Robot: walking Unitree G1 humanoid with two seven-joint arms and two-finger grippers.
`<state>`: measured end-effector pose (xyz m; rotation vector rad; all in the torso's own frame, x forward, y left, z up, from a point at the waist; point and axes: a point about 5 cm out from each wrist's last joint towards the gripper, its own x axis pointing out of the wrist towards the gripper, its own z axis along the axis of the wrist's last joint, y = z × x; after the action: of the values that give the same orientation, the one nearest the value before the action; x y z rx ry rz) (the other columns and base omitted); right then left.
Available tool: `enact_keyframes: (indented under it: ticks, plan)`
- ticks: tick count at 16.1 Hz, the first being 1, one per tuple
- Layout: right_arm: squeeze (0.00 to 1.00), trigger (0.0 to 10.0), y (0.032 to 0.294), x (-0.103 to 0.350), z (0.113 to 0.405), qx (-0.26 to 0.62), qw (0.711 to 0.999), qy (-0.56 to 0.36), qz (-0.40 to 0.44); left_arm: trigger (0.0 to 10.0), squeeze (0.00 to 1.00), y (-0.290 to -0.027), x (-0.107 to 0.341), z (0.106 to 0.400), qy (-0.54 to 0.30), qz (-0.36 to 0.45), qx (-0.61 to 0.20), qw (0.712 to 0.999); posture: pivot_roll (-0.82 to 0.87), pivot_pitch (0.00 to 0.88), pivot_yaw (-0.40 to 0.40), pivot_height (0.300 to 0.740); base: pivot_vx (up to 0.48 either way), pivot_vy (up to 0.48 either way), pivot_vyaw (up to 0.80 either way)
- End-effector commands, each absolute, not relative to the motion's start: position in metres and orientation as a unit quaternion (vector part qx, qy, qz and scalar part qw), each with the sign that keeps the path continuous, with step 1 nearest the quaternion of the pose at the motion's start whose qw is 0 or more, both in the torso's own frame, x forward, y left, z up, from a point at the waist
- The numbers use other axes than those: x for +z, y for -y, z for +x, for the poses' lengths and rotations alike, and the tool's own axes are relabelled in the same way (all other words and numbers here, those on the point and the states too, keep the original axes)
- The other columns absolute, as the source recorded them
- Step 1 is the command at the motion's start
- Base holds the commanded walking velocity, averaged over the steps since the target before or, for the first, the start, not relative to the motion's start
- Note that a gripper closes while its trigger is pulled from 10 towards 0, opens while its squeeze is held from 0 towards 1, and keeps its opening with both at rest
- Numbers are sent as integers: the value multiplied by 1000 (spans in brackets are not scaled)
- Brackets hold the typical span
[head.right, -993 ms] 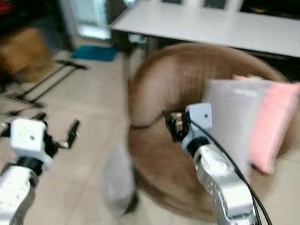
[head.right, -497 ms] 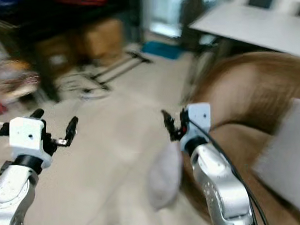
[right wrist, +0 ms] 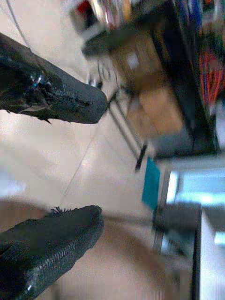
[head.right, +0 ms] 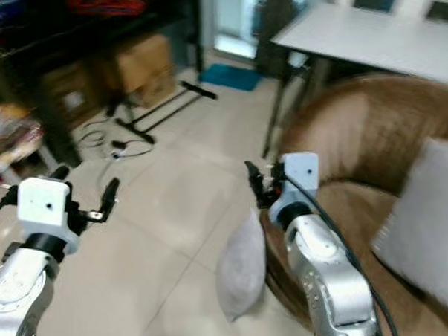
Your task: Move the pillow to the sofa from floor
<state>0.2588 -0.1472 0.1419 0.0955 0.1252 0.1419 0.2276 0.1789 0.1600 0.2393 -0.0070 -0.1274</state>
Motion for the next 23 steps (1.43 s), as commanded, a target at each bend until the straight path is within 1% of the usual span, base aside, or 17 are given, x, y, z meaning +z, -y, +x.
enact_keyframes:
  ticks: [1, 2, 5, 7, 10, 12, 18, 21, 23]
  plan:
    - [0, 10000, 150, 145, 260, 68, 995, -58, 44, 10000, 98, -182, 161, 227, 6, 125, -61, 990, -26, 52, 4, 740, 356, 0, -800]
    - [0, 10000, 153, 145, 261, 66, 995, -54, 43, 10000, 98, -182, 161, 227, 6, 125, -61, 990, -26, 52, 4, 740, 352, 0, -800]
    - [0, 10000, 153, 145, 262, 83, 994, -55, 41, 10000, 78, -181, 160, 226, 5, 126, -64, 990, -25, 54, 3, 740, 314, 0, 0]
    - [0, 10000, 149, 141, 262, 112, 991, -66, 32, 10000, 63, -182, 157, 227, 1, 136, -60, 989, -25, 54, 3, 740, 0, 0, 0]
    - [0, 10000, 148, 139, 261, 101, 992, -66, 45, 10000, 59, -182, 156, 226, 0, 139, -60, 988, -25, 54, 3, 736, 0, 0, 0]
    - [0, 10000, 147, 139, 261, 102, 991, -62, 57, 10000, 59, -184, 154, 226, -3, 141, -58, 988, -24, 57, 2, 711, 0, 0, 0]
    - [0, 10000, 151, 128, 263, 101, 991, -65, 54, 10000, 63, -184, 155, 226, 0, 139, -54, 989, -24, 57, -1, 651, 0, 0, 0]
    - [0, 10000, 155, 122, 263, 100, 991, -66, 52, 10000, 43, -186, 156, 227, 4, 124, -43, 991, -24, 57, -1, 626, 0, 0, 0]
    - [0, 10000, 157, 119, 264, 100, 992, -65, 45, 10000, 59, -187, 156, 227, 4, 122, -43, 992, -25, 57, -1, 626, 0, 0, 0]
